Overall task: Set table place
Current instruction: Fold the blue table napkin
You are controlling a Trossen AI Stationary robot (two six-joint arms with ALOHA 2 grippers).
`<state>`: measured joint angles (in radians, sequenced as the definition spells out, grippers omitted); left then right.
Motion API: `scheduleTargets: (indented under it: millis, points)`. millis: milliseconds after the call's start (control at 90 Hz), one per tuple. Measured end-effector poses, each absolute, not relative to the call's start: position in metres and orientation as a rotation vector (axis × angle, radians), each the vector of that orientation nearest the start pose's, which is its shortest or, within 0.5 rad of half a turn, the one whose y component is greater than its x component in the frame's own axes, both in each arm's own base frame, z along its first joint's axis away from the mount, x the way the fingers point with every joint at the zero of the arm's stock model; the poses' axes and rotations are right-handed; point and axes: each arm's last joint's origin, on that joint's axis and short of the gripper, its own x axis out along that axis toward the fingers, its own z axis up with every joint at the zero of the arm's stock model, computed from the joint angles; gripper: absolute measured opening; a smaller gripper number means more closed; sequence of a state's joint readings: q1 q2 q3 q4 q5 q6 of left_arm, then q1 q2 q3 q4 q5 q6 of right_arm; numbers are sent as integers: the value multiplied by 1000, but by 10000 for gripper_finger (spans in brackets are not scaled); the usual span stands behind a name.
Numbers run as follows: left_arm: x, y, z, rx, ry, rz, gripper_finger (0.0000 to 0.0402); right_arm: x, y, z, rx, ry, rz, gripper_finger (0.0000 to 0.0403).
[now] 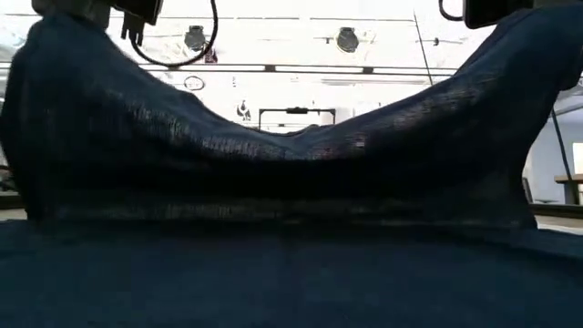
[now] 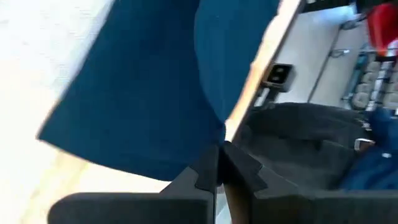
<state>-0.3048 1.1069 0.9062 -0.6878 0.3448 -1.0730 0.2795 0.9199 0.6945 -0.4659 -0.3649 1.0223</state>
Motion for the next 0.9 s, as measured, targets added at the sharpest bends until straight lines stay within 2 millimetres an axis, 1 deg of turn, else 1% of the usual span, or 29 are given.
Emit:
scheduleTargets:
  millis: [222, 389, 667, 900]
  points:
    - [199, -84, 277, -1005, 1149, -76, 0, 174, 69, 259, 987, 957, 241, 0]
    - [197, -88, 277, -1016, 1164, -77, 0, 175, 75, 256, 985, 992, 246, 0]
    - [197, -88, 277, -1026, 1168, -67, 0, 186, 88, 240, 948, 1076, 229, 0]
    - [203, -97, 266, -994, 1219, -56, 0, 195, 92, 227, 903, 1113, 194, 0]
